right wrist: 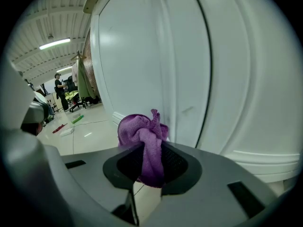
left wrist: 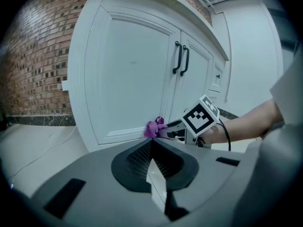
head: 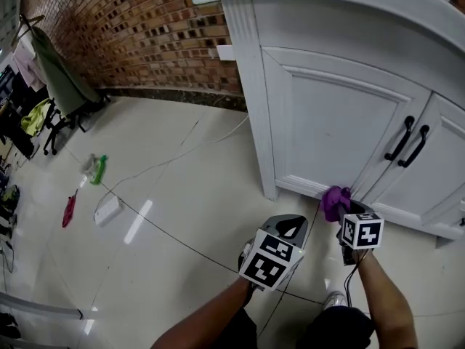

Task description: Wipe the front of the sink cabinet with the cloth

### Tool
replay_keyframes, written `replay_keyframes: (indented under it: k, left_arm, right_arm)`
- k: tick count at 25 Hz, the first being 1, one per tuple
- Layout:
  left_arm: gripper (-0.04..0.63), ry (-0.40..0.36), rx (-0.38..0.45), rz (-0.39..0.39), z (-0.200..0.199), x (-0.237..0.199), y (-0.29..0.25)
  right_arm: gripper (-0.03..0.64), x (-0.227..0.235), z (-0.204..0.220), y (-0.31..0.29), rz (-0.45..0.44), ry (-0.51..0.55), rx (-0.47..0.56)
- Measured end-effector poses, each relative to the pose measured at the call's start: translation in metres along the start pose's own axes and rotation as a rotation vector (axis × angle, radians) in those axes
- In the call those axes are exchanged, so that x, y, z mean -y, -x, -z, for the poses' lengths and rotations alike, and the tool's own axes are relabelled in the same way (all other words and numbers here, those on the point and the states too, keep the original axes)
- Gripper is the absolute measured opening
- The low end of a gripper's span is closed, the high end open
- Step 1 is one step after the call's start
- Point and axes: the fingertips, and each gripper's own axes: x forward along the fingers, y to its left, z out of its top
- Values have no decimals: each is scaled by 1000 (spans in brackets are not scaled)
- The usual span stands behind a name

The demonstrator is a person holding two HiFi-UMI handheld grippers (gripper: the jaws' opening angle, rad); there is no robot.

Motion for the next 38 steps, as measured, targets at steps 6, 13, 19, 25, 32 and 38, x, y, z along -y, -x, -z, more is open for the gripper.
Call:
replay_keyframes:
  k: [6,13,19,25,32,38]
  left_arm:
    - [5,-41,0,56,-17,29,-20]
    - [5,-48,0,92,-24,47,-40]
    - [5,9,18,109,-25,49,-60]
    - [5,42,70,64,-62,40,-50]
    - [5,61,142,36,-134,54,27]
    - [5,81,159,18,-205,66,115]
  right_arm:
    - [92,29,10,20,34,14,-1]
    - [92,58,25,44,67,-26,-3]
    - [92,54,15,74,9,-25,31]
    - [92,23,-45,114,-53,45,70]
    - [92,-23,-120,198,-104,126,49]
    - [92,-69,-191,278,-154,103,53]
